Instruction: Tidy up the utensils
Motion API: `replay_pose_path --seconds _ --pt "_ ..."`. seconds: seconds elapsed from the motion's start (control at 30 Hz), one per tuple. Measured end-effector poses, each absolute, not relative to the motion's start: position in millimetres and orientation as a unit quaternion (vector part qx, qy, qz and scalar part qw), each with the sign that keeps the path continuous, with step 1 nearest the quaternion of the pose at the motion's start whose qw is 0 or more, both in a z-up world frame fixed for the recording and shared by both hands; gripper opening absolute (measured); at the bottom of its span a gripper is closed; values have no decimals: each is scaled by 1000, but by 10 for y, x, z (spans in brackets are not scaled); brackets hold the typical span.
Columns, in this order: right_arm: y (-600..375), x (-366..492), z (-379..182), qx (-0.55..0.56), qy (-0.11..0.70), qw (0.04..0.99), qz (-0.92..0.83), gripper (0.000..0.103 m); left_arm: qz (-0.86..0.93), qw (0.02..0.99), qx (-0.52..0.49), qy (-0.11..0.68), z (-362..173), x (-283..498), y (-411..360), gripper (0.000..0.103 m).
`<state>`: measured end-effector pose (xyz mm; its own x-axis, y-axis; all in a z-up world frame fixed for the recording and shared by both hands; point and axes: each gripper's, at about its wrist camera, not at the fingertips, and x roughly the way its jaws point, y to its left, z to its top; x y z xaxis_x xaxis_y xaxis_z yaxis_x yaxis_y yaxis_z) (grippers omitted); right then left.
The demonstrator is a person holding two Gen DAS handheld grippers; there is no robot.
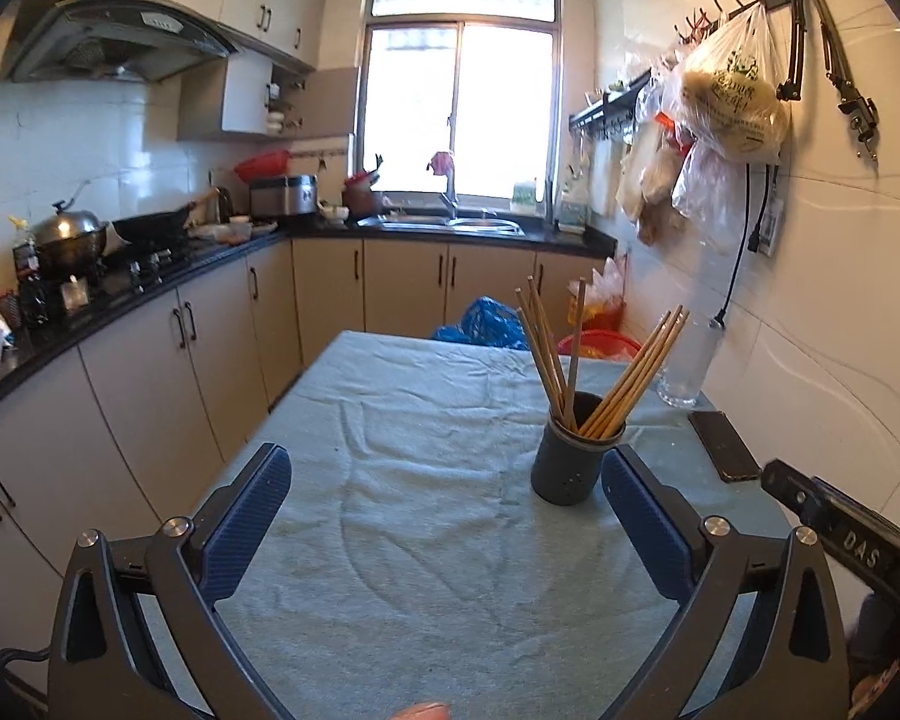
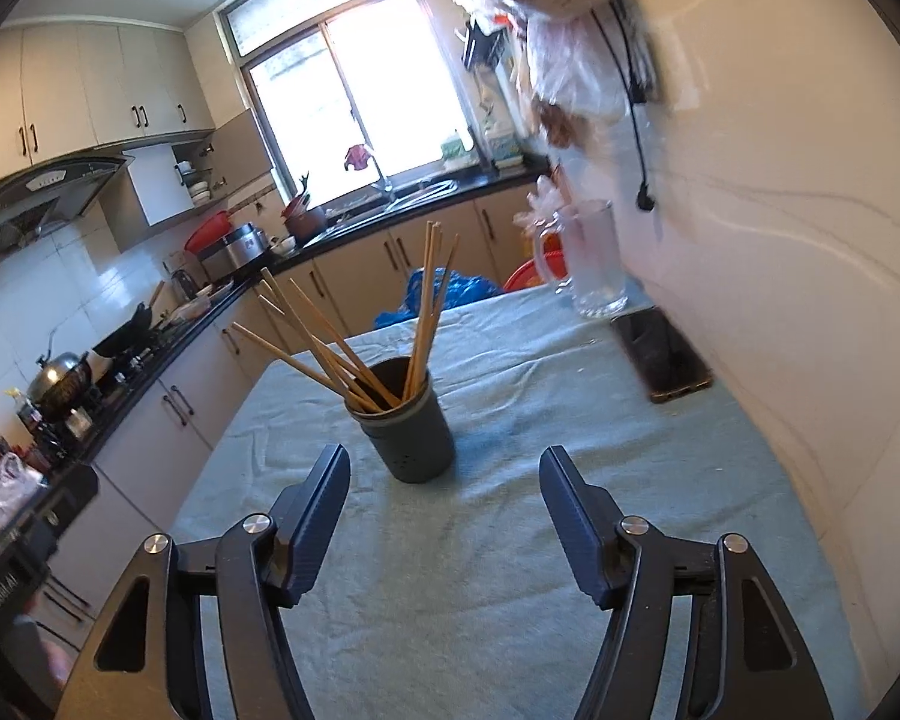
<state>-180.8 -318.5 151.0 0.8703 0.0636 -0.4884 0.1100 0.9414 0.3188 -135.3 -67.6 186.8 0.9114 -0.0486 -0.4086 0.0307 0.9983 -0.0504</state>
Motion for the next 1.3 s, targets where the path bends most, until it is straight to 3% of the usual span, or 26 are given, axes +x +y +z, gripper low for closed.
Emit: replay_pose_path --seconds 0.5,1.3 --pt "-2988 -2177 1568 78 249 963 -64 79 -33 978 -7 207 1831 -1587 -727 103" --pt "-2997 -1968 1341 78 281 954 -68 82 -36 969 14 246 1560 -1346 -857 103"
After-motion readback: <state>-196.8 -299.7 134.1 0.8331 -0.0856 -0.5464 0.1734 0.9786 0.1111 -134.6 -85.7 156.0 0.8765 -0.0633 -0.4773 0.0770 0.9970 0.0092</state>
